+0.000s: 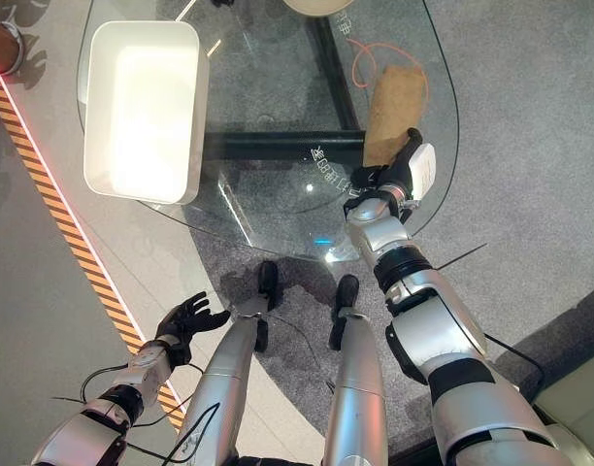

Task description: Wipe the table with a cloth and put it in the basket.

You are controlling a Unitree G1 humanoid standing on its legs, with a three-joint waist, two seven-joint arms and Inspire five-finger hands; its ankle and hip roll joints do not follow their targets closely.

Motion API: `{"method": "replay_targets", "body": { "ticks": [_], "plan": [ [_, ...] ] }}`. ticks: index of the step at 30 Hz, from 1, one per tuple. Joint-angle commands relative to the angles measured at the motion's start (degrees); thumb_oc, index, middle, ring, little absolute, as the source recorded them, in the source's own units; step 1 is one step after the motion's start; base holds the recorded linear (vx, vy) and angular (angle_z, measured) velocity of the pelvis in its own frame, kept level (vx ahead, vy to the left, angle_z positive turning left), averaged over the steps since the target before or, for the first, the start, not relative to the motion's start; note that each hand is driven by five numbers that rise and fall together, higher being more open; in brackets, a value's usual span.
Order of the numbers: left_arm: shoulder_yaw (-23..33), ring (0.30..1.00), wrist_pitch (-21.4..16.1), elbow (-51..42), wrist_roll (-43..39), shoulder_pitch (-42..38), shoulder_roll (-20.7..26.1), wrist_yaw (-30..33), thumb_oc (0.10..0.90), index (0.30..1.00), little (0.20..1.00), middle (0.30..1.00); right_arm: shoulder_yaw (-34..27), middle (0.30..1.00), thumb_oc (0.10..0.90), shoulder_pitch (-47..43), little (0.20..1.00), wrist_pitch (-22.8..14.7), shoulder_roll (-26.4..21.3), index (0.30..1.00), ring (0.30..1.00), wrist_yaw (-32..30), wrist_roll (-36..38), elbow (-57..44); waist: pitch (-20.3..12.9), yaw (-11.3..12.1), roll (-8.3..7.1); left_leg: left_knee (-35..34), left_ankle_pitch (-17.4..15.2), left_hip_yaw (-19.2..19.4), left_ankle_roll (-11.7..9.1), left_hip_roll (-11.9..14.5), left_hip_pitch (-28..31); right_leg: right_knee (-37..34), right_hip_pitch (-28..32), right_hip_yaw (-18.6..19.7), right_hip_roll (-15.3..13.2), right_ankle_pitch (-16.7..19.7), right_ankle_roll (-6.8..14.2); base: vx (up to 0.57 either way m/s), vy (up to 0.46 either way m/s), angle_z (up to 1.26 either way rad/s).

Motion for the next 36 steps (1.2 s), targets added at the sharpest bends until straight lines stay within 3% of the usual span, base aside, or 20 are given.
{"method": "replay_targets", "body": {
  "ticks": [1,2,3,21,36],
  "plan": [
    [-1.8,0.900,-1.3,0.5,-1.2,2.6,-0.8,-0.2,0.800,0.900,0.900,0.900,2.6,0.695,0.561,-5.9,0.661,-0.3,-2.8,0.695,0.695,0.1,-3.4,2.5,-1.3,0.8,2.89,5.4,-6.0,3.2,2.5,-3.0,-0.6,-4.2,0.9,-3.3,1.2,1.8,-0.3,0.00,0.000,0.00],
    [-1.9,0.900,-1.3,0.5,-1.2,2.6,-0.8,-0.2,0.800,0.900,0.900,0.900,2.7,0.427,0.248,-6.0,0.348,-0.2,-2.8,0.427,0.427,0.1,-3.5,2.7,-1.3,0.9,2.92,5.4,-5.9,3.2,2.5,-3.0,-0.6,-4.2,0.9,-3.4,1.2,1.8,-0.3,0.00,0.000,0.00],
    [-2.0,0.900,-1.4,0.5,-1.1,2.7,-0.9,-0.3,0.800,0.900,0.900,0.900,2.9,0.300,0.100,-6.1,0.200,0.1,-2.7,0.300,0.300,0.7,-3.6,3.4,-1.3,1.0,3.00,5.4,-5.9,3.2,2.6,-3.0,-0.7,-4.1,0.8,-3.4,1.1,1.8,-0.3,0.00,0.000,0.00],
    [-2.2,0.900,-1.0,0.4,-1.5,2.2,-0.5,-0.3,0.800,0.900,0.900,0.900,3.8,0.300,0.100,-6.1,0.200,-0.7,-3.3,0.300,0.300,2.1,-5.9,4.8,-1.3,1.0,2.97,4.7,-5.6,3.4,2.6,-2.7,-0.5,-4.4,0.7,-3.8,0.9,2.3,0.1,0.00,0.000,0.00],
    [-2.4,0.900,-0.9,-0.5,-1.3,1.6,-0.5,0.4,0.800,0.900,0.900,0.900,7.9,0.300,0.100,-6.4,0.200,-2.1,-3.2,0.300,0.300,6.4,-15.9,0.0,-1.3,1.0,2.68,3.9,-5.2,3.5,2.6,-2.7,-0.7,-5.4,0.5,-4.1,0.9,2.9,0.6,0.00,0.000,0.00]
  ]
}}
